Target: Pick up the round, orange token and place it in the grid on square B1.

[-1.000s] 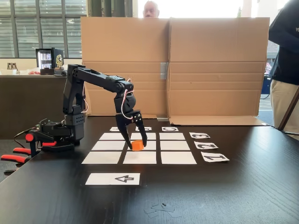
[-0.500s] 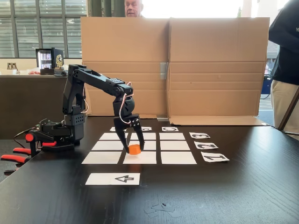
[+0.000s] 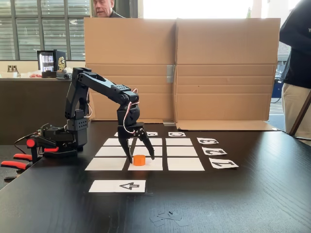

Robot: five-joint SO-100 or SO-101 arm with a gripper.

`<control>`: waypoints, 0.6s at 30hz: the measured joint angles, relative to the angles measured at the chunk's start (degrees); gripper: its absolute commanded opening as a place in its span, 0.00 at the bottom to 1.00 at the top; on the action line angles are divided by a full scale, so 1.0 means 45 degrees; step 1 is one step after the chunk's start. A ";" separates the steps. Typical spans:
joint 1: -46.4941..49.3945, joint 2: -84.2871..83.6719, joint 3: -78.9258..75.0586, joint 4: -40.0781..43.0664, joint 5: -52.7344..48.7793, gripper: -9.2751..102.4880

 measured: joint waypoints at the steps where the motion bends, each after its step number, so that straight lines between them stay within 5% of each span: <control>1: 0.0059 -0.0020 -0.0078 0.0000 0.0000 0.49; 18: 0.3438 0.3711 0.1328 -0.1563 0.0000 0.87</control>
